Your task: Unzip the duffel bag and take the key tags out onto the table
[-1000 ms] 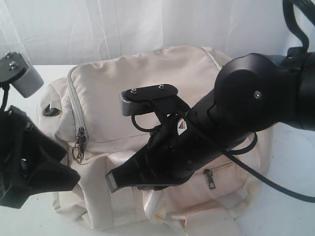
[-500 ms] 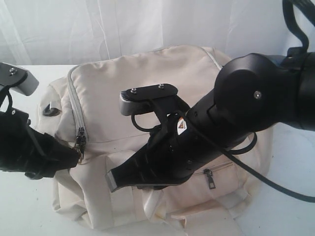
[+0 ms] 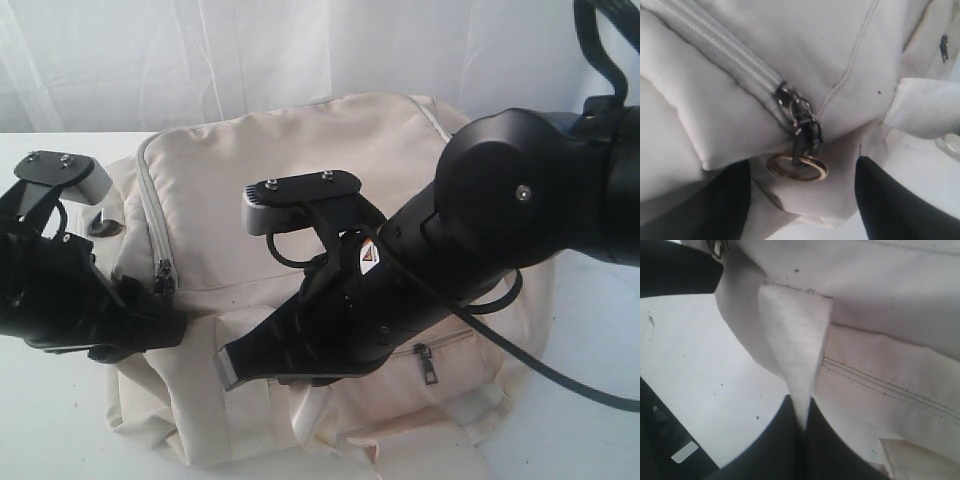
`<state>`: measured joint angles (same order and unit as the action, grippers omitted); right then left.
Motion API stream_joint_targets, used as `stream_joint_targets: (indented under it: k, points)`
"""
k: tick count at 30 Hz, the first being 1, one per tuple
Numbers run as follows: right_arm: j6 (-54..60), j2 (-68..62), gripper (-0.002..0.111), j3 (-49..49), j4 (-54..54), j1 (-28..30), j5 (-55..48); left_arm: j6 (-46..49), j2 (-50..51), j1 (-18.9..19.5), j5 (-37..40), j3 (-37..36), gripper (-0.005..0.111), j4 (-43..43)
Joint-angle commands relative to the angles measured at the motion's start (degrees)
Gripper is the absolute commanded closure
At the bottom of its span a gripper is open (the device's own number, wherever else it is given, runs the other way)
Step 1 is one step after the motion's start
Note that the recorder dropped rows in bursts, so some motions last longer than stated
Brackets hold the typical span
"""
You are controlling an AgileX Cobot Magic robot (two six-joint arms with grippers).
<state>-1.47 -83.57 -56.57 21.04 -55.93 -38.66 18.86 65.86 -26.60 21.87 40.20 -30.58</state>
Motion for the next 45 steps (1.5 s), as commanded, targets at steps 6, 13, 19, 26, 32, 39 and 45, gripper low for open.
stream_joint_targets:
  k: [6,13,19,26,32,39,45]
  points:
    - [-0.2,0.4,0.108,0.1,-0.2,0.0,0.5,0.9,3.3,-0.1,-3.9,-0.3,0.042,-1.1]
    - [-0.2,0.4,0.108,0.1,-0.2,0.0,0.1,0.9,3.7,-0.1,-4.8,-0.3,0.060,-1.1]
    - [-0.2,0.4,0.108,0.1,-0.2,0.0,-0.1,0.9,3.3,-0.1,-2.7,2.0,0.090,-0.2]
    - [-0.2,0.4,0.108,0.1,-0.2,0.0,-0.3,1.0,0.6,-0.1,5.6,7.4,0.107,2.8]
    - [0.1,0.4,0.108,0.1,-0.2,0.0,-1.6,0.9,-1.8,-0.1,7.0,8.6,0.107,5.2]
    - [0.4,-0.1,0.108,0.1,-0.2,0.0,-1.8,0.4,-2.1,-0.1,0.1,8.6,0.107,5.5]
    - [1.5,-1.7,0.108,0.1,-0.2,0.0,-3.8,0.4,-0.6,0.2,-6.3,8.6,0.107,5.6]
